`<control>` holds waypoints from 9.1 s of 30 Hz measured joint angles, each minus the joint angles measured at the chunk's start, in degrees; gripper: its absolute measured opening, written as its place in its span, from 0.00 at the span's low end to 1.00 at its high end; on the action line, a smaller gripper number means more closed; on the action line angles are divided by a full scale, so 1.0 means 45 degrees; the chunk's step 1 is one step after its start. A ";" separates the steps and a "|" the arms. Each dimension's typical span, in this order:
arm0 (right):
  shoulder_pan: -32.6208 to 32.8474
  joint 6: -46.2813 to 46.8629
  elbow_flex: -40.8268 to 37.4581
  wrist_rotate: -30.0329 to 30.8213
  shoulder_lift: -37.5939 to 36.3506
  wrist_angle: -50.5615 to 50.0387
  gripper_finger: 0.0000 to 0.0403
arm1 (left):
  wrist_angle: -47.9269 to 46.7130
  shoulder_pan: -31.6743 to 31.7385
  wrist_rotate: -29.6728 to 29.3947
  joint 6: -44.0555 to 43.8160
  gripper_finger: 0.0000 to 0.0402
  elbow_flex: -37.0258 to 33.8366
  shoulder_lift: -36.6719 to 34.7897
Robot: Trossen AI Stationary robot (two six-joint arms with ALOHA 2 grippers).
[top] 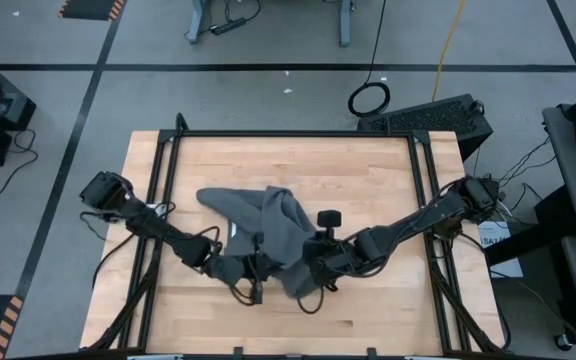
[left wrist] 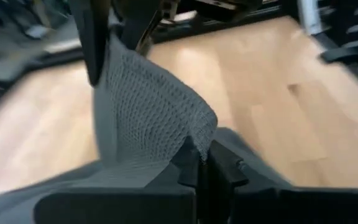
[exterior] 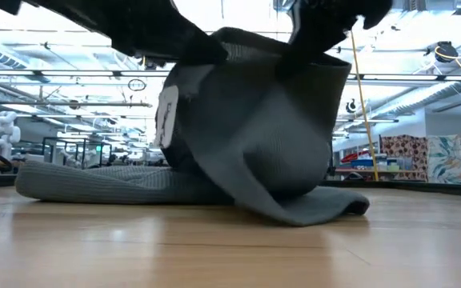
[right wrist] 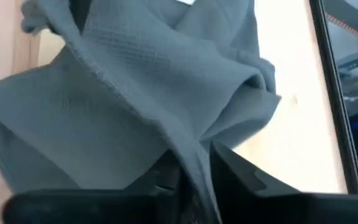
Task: Roll towel into tight, uniform cylinder
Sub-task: Roll the gray towel
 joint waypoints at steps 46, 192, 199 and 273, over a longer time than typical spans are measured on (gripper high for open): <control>0.1159 0.0969 0.0005 0.0112 0.2006 0.2167 0.13 | 0.0035 0.1467 0.3644 -0.0686 0.11 0.0001 0.0009; 0.2882 0.1268 0.0015 0.1747 0.2861 0.2576 0.45 | -0.2719 0.1048 0.1748 0.2589 0.01 0.0475 0.0194; 0.2745 -0.0846 0.0015 0.2931 0.2861 0.3281 0.45 | -0.2467 0.1223 0.3053 0.2204 0.01 0.0472 0.0194; 0.0452 0.1137 0.0005 0.0935 0.2283 0.2190 0.00 | 0.8167 -0.1560 -0.7475 1.5953 0.44 0.0520 0.4667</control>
